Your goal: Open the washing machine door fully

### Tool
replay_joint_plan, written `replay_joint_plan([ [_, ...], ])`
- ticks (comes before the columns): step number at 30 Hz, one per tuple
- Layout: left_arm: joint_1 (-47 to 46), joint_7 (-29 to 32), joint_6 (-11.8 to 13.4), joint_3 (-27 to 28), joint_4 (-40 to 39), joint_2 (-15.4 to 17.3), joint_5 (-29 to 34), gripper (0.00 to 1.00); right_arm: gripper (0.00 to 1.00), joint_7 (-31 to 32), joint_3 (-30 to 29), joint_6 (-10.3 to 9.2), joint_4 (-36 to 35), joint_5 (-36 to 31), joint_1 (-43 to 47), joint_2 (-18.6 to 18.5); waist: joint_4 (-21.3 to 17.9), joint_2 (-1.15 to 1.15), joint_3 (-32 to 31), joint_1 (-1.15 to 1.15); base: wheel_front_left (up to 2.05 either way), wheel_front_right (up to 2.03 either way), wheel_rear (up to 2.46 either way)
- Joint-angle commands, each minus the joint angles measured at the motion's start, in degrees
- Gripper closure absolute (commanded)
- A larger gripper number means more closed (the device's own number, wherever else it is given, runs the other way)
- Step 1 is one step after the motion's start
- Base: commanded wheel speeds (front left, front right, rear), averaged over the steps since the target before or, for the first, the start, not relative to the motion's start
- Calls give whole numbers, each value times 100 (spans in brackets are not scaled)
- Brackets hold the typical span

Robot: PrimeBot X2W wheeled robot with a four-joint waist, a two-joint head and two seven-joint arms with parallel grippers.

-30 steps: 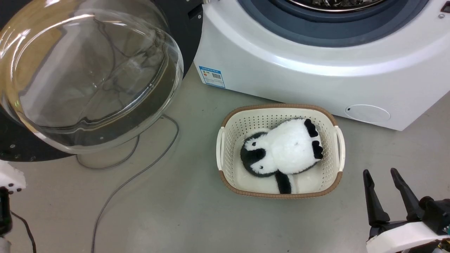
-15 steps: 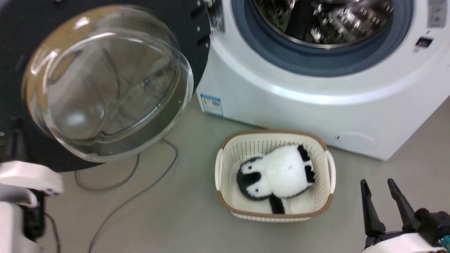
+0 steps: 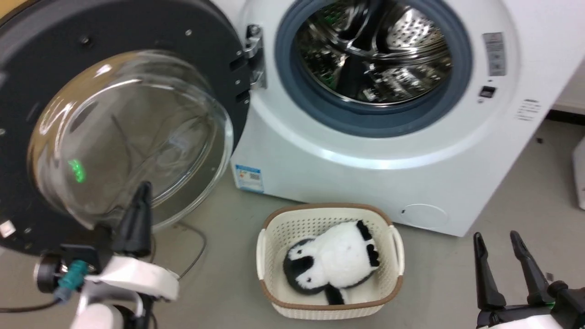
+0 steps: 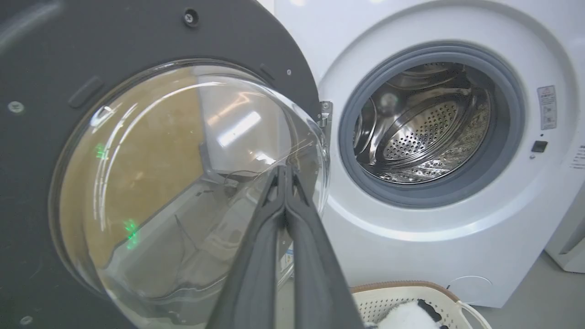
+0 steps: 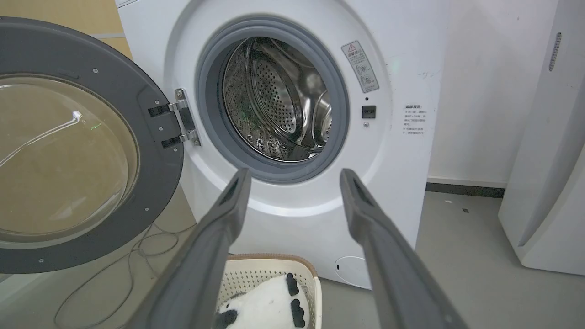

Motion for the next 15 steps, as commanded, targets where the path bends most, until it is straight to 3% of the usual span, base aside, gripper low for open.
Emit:
replay_joint_plan([
  [1,149,29,26,-76,-107,-65,46,100,0,-45,-2,3,-81,-30,84,26,-161,0,-101,0,0,0,0],
  [11,848,22,234,-503,-482,-360,209,100,0,-71,149,3,-119,-53,183,74,-721,0,-204,0,0,0,0],
  [12,908,27,261,-536,-482,-392,216,58,0,-72,155,3,-107,-51,200,78,-763,0,-213,0,0,0,0],
  [13,961,38,273,-563,-461,-418,207,0,0,-73,155,3,-98,-46,219,82,-803,0,-217,0,0,0,0],
  [15,1027,29,263,-612,-401,-466,169,0,0,-73,150,3,-76,-44,254,89,-863,0,-221,0,0,0,0],
])
